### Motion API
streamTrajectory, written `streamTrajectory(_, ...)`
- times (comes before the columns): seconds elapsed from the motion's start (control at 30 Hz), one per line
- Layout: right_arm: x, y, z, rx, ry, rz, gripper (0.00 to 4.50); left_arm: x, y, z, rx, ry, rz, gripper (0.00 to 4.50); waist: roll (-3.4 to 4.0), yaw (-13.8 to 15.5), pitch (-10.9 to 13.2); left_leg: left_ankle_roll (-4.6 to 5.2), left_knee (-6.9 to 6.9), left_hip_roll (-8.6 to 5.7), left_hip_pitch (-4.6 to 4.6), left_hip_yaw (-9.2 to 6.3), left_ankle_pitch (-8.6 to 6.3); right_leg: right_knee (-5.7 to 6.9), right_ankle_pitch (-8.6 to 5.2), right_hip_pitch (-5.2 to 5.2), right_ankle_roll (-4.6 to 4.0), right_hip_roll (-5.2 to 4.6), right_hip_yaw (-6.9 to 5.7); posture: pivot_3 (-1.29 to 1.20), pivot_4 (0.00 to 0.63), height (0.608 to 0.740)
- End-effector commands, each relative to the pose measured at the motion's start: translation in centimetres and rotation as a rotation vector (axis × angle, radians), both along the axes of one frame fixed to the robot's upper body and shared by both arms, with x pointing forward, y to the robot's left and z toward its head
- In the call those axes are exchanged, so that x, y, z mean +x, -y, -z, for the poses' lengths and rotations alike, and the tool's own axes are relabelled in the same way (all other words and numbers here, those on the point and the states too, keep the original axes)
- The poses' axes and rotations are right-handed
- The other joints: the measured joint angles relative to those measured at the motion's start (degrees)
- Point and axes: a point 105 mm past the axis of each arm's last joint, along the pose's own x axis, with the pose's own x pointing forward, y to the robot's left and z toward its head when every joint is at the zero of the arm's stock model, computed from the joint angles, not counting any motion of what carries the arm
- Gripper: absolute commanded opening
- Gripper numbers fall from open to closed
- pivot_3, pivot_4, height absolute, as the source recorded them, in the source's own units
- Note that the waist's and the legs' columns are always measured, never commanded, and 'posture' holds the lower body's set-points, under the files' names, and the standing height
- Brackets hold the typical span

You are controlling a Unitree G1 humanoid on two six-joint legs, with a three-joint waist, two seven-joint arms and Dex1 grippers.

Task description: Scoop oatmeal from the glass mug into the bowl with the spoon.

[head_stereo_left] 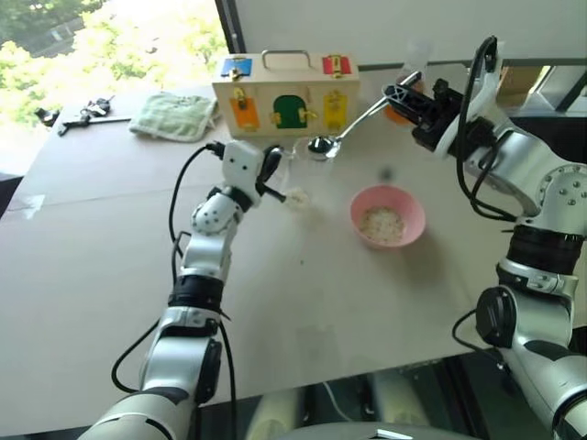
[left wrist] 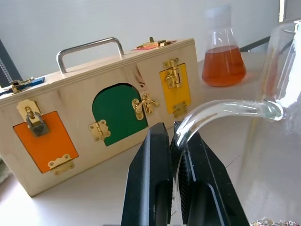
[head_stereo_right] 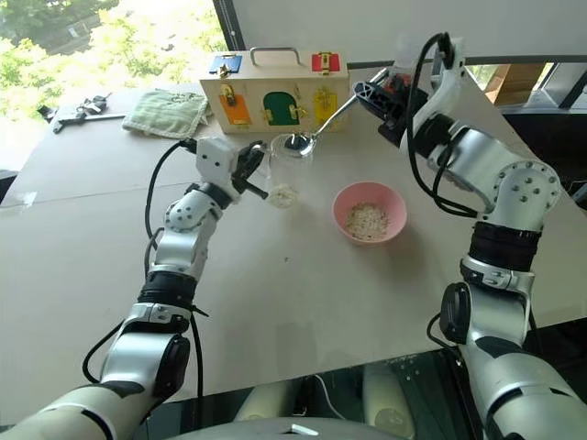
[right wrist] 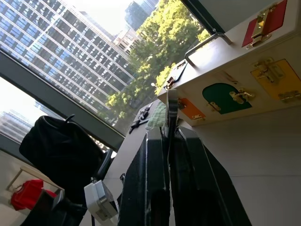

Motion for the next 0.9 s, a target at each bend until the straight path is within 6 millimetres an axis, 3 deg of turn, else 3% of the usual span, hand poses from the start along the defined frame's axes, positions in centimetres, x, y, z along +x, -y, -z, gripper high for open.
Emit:
streamTrajectory(0.03,0.5,-1.2,-1.0,-0.075,0.090,-0.009,0.00,-0.4,-0.2,-2.1,-0.024,0.075,-0.008,0.01,0.00,-0.02,0.00,0.00,0.00,0.00,0.01,0.00,0.00,0.01,0.00,0.00,0.00,0.00,-0.01,0.00,0.150,0.740)
streamTrajectory(0.3,1.6,-4.0,-1.3,-0.232,0.272,0.005,0.00,-0.3,-0.1,-2.3,-0.037,0.080,-0.012,0.01,0.00,-0.03,0.00,-0.01,0.01,-0.03,0.00,0.00,0.00,0.03,0.00,-0.03,0.00,0.00,0.00,0.00,0.150,0.740)
streamTrajectory(0.4,1.2,-4.4,-1.6,-0.245,0.325,-0.006,0.90,-0.2,0.2,-2.2,-0.054,0.074,-0.009,0.00,0.00,0.07,0.00,-0.01,0.03,-0.05,-0.01,-0.02,0.00,0.02,0.00,-0.04,0.00,-0.02,-0.01,0.00,0.150,0.740)
streamTrajectory(0.5,1.2,-3.8,-2.0,-0.230,0.353,0.022,2.22,0.3,0.0,-1.9,-0.091,0.058,-0.053,0.00,0.00,0.08,0.00,-0.01,0.04,-0.07,-0.02,-0.05,0.00,0.01,0.00,-0.04,0.00,-0.03,-0.05,0.00,0.150,0.740)
streamTrajectory(0.53,1.3,-3.0,-1.9,-0.218,0.347,0.042,2.93,0.7,-0.1,-1.6,-0.100,0.052,-0.079,0.00,0.00,0.07,0.00,-0.01,0.04,-0.07,-0.02,-0.05,0.00,0.01,0.00,-0.04,0.00,-0.04,-0.04,0.00,0.150,0.740)
streamTrajectory(0.63,1.0,-1.5,-1.6,-0.190,0.338,0.058,4.26,1.6,-0.3,-1.6,-0.147,0.045,-0.119,0.00,0.00,0.23,0.00,-0.02,0.11,-0.09,-0.06,-0.13,0.01,0.03,0.00,-0.04,0.00,-0.04,-0.13,0.00,0.150,0.740)
streamTrajectory(0.73,-0.1,-0.3,-0.7,-0.185,0.339,0.054,4.26,2.2,-0.5,-1.9,-0.232,0.038,-0.141,0.00,-0.02,0.28,-0.01,-0.02,0.13,-0.12,-0.18,-0.16,0.01,0.02,0.00,-0.12,0.00,-0.07,-0.15,0.00,0.150,0.740)
streamTrajectory(0.9,-3.1,2.4,3.7,-0.214,0.256,0.046,4.26,2.3,-1.2,-0.5,-0.339,0.005,-0.188,0.00,-0.03,0.12,-0.02,-0.02,0.20,-0.14,-0.51,-0.24,0.01,0.00,0.00,-0.37,0.01,-0.10,-0.22,0.00,0.150,0.740)
